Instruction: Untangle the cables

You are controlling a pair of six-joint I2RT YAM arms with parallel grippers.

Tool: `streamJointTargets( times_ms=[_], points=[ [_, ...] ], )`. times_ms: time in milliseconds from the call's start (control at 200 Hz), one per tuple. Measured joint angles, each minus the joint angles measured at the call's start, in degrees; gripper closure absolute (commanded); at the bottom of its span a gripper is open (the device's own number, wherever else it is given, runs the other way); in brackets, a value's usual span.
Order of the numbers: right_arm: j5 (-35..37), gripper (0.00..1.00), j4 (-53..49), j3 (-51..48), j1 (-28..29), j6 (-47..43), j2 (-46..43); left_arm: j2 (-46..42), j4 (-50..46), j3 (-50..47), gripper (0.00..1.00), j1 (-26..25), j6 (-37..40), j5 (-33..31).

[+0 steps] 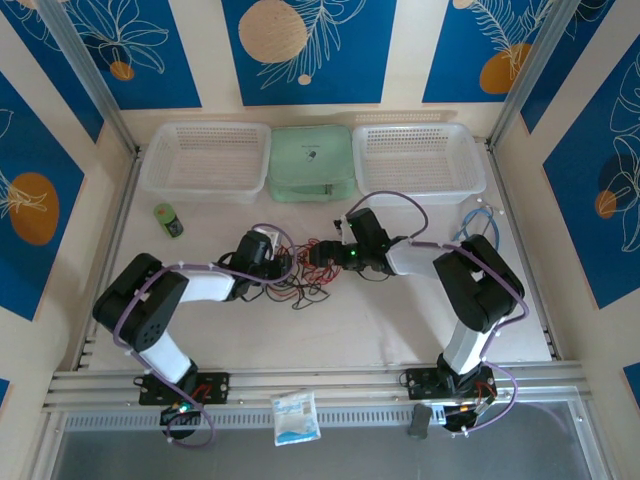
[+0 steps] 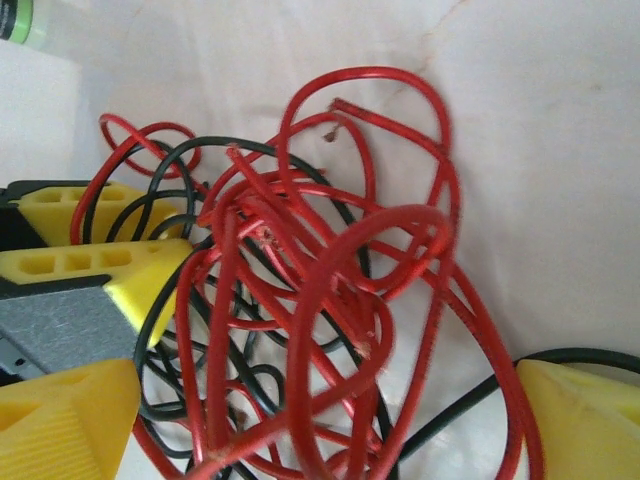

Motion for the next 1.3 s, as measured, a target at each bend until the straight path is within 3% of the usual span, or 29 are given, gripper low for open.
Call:
streamJointTargets(
  times_ms=[140,305,405,495,630,960,1165,1301],
  points=[
    [0.68,0.13,-1.05,1.44,0.61,0.39,1.33,0.55,2.12,-0.04,0.73,0.00,-0.02,1.33],
    [1.14,0.40,-0.35,2.08,0.74,1.36,2.97,1.62,4.50,-0.07,0.78,-0.13,-0.02,3.72],
    [-0.07,0.64,0.90,2.32,1.14,2.45,4.17,1.95,5.07,-0.09,0.85,-0.81,-0.22,6.82],
    [-3.89,1.00,4.85,1.68,1.57,4.07,5.99,1.86,4.90,-0.09,0.92,-1.31,-0.15,8.68],
    [-8.50,1.00,12.07,-1.75,0.87,7.32,7.67,-0.22,2.29,-0.79,1.00,-1.31,0.02,8.85],
    [-15.87,1.00,29.64,-10.51,-2.75,16.31,8.37,-5.22,-1.40,-4.20,1.00,0.50,0.13,7.67],
    [-18.75,1.00,34.58,-14.29,-3.91,18.73,8.22,-2.91,4.98,-5.84,1.00,3.67,-0.57,14.10],
    [-19.02,1.00,31.54,-17.53,-5.03,18.45,4.20,-1.22,7.80,-5.88,1.00,4.55,-1.36,20.39]
  ],
)
